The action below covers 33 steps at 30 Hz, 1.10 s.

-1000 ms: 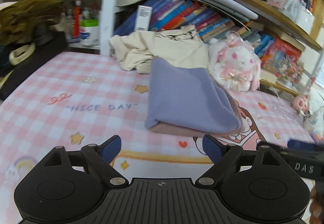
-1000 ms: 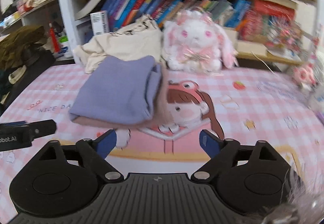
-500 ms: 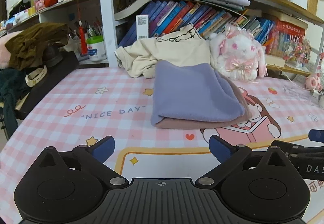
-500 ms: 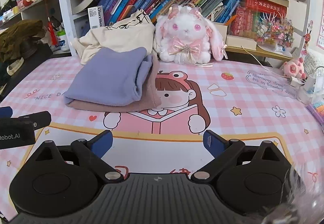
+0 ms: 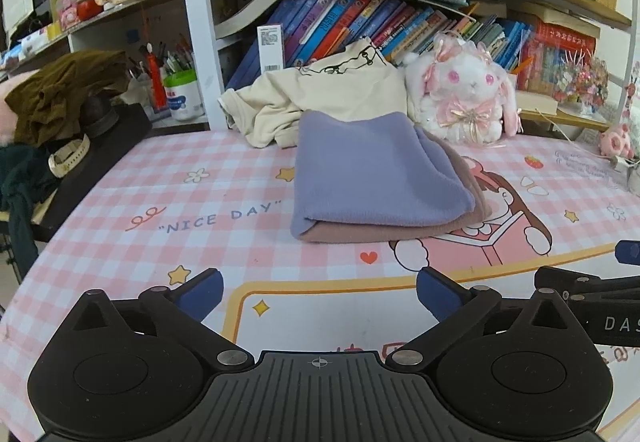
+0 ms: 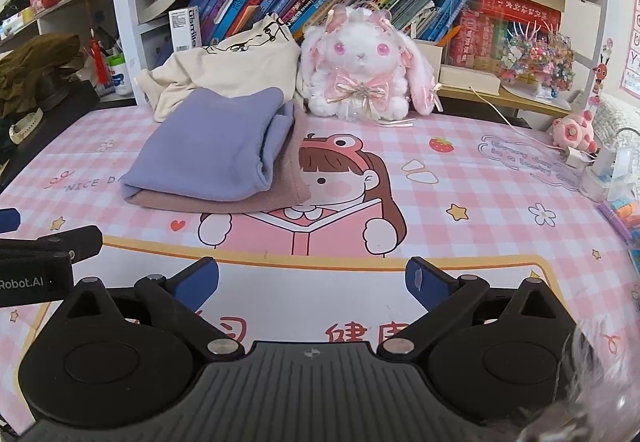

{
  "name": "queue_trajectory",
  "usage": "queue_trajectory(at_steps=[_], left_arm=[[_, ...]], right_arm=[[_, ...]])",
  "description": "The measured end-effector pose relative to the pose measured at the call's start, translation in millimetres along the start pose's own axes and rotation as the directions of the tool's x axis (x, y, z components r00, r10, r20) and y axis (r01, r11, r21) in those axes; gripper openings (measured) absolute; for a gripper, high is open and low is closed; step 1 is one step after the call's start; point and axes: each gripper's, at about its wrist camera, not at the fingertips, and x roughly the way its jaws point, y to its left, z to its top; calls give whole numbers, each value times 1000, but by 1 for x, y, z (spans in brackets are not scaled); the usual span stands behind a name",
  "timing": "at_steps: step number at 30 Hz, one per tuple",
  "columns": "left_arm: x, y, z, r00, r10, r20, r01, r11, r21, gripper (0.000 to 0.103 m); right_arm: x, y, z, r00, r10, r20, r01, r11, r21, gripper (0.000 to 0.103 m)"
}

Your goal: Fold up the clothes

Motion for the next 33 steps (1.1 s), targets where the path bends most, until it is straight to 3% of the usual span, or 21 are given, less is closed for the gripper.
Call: queue_trajectory(at_steps=[33], left_arm=[[-1,1,-1,999,-2,-35,1,1000,-7,103]], right_arm=[[1,1,-2,1000,-25,-17,25,1000,2,103]])
